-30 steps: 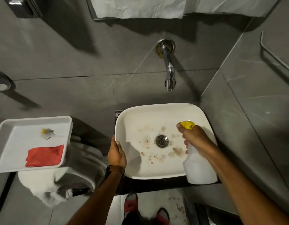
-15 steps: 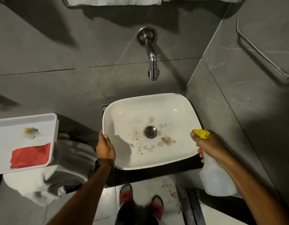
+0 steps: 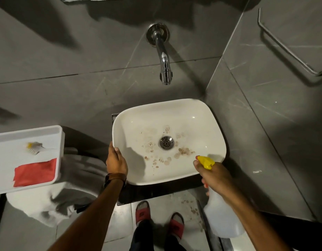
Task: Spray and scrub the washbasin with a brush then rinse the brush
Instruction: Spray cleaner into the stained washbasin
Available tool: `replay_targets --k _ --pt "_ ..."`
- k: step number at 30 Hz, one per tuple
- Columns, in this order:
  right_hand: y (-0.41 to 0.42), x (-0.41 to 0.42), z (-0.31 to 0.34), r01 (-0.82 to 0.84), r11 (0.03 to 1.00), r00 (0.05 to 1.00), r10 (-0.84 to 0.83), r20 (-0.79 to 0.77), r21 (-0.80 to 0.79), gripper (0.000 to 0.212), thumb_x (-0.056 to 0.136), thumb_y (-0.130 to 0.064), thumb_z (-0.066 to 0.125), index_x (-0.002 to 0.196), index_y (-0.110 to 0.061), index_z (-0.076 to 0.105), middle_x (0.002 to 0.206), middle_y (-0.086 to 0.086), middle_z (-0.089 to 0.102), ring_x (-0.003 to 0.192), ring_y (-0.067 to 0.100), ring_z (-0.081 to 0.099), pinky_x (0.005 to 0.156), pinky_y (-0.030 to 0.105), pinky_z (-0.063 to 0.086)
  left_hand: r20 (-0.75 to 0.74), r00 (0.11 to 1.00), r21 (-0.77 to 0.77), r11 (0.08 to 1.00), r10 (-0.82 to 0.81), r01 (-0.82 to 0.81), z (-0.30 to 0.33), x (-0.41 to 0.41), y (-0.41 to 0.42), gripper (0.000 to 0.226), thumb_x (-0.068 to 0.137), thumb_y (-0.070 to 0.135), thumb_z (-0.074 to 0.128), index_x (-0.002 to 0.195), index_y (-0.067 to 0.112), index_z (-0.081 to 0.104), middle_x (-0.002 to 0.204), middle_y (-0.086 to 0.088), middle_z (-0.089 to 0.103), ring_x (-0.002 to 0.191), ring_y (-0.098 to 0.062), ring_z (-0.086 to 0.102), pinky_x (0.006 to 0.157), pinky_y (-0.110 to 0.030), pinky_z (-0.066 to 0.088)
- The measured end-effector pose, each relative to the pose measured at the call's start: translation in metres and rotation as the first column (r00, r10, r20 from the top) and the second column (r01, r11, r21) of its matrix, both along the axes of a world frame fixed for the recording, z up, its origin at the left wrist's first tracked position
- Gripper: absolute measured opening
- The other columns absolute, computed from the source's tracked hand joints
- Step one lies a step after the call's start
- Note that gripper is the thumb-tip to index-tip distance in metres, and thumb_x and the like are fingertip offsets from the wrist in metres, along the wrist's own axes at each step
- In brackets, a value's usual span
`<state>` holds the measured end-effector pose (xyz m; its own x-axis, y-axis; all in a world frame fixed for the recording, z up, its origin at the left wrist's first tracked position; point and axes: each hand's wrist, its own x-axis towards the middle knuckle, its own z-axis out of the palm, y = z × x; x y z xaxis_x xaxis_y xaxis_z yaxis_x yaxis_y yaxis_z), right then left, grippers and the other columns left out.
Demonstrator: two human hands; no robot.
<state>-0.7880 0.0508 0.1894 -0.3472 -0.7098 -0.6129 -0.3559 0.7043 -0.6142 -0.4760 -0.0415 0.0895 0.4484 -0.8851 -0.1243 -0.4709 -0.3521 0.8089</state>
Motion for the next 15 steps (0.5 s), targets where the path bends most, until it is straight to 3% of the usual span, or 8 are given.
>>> replay_targets --k 4,7,10,15 --pt "0.003 0.037 -0.001 -0.131 0.991 0.991 0.131 0.017 0.027 0.048 0.084 -0.066 0.062 0.113 -0.031 0.076 0.078 -0.005 0.072 0.08 0.024 0.071 0.08 0.041 0.062 -0.006 1.0 0.023 1.0 0.005 -0.005 0.004 0.0 0.0 0.044 0.104 0.04 0.027 0.144 0.027 0.04 0.125 -0.013 0.065 0.106 -0.036 0.061 0.088 -0.042 0.049" --pt "0.002 0.062 -0.003 -0.187 0.982 0.982 0.187 -0.002 0.007 0.064 0.079 -0.072 0.055 0.119 -0.025 0.073 0.086 0.008 0.076 0.086 0.031 0.072 0.083 0.042 0.06 0.002 1.0 0.025 1.0 0.004 -0.004 0.005 0.0 -0.001 0.043 0.104 0.04 0.028 0.144 0.028 0.04 0.124 -0.011 0.066 0.102 -0.032 0.062 0.084 -0.037 0.047" --pt "-0.001 0.079 -0.007 -0.236 0.971 0.971 0.237 -0.039 0.036 0.065 0.082 -0.072 0.053 0.122 -0.023 0.071 0.097 0.008 0.076 0.092 0.03 0.071 0.086 0.042 0.059 -0.005 1.0 0.019 1.0 0.004 -0.004 0.005 0.001 0.0 0.043 0.104 0.04 0.028 0.143 0.028 0.04 0.122 -0.01 0.066 0.094 -0.021 0.058 0.081 -0.033 0.045" --pt "-0.005 0.087 -0.006 -0.239 0.971 0.965 0.24 -0.102 0.03 0.066 0.084 -0.074 0.048 0.121 -0.024 0.071 0.103 0.002 0.074 0.095 0.025 0.068 0.087 0.039 0.057 -0.047 0.999 0.041 0.999 0.001 0.001 0.007 -0.001 0.001 0.045 0.103 0.047 0.026 0.143 0.031 0.038 0.121 -0.007 0.066 0.098 -0.026 0.062 0.087 -0.045 0.055"
